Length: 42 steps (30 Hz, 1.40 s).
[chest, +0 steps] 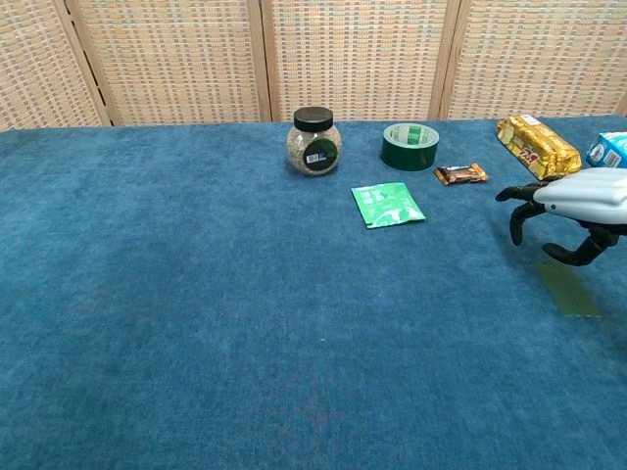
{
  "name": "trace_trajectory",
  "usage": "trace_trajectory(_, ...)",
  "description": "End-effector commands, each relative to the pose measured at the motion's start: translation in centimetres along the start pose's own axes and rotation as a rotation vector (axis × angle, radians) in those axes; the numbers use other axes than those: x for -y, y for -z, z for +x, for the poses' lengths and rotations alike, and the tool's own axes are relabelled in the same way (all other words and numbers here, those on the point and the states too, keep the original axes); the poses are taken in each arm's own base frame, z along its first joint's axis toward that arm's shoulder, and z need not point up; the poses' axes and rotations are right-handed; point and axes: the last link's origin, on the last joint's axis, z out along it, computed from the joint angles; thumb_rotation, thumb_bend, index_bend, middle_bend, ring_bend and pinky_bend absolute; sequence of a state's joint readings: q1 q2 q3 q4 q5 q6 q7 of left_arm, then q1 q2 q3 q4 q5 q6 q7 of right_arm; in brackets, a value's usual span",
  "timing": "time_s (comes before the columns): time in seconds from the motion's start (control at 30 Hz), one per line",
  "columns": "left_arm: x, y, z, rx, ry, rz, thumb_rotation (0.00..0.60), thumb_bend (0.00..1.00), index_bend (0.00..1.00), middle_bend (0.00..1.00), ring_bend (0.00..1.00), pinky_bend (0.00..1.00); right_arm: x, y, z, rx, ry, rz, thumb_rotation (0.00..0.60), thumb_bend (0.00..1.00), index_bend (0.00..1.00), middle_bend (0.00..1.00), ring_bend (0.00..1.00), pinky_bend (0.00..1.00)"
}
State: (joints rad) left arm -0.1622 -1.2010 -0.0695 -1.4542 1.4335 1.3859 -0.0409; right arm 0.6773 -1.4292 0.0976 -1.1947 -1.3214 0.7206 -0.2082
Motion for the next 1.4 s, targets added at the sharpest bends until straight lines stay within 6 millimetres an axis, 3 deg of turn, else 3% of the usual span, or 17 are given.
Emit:
trace_trajectory(0.03,0.0,0.0,0.0,0.000,0.001,0.001,0.600,0.00,0.00,0.00,0.00,0.00,-0.1,0.0,-0.4,0.008,0.011,-0.010,0.600,0.62,0.33,0.00,0.00,0.00)
trace_trajectory(0.67,-0.1,0.1,-0.1,0.004,0.000,-0.007,0.600,0.00,0.00,0.00,0.00,0.00,-0.6,0.5,-1.5,0.052,0.035,-0.037,0.600,0.62,0.35,0.00,0.00,0.00)
trace_trajectory(0.97,-0.2,0.1,-0.1,0.007,0.002,-0.009,0.600,0.00,0.00,0.00,0.00,0.00,-0.4,2.0,-1.7,0.094,0.057,-0.022,0.600,0.62,0.43,0.00,0.00,0.00)
trace_trajectory(1.23,-0.1,0.1,-0.1,0.006,0.004,-0.008,0.600,0.00,0.00,0.00,0.00,0.00,0.7,5.1,0.4,-0.019,0.061,0.015,0.600,0.62,0.43,0.00,0.00,0.00)
trace_trajectory(1.4,-0.2,0.1,-0.1,0.008,0.005,-0.009,0.600,0.00,0.00,0.00,0.00,0.00,1.2,5.5,1.4,-0.131,0.037,0.036,0.600,0.51,0.37,0.00,0.00,0.00)
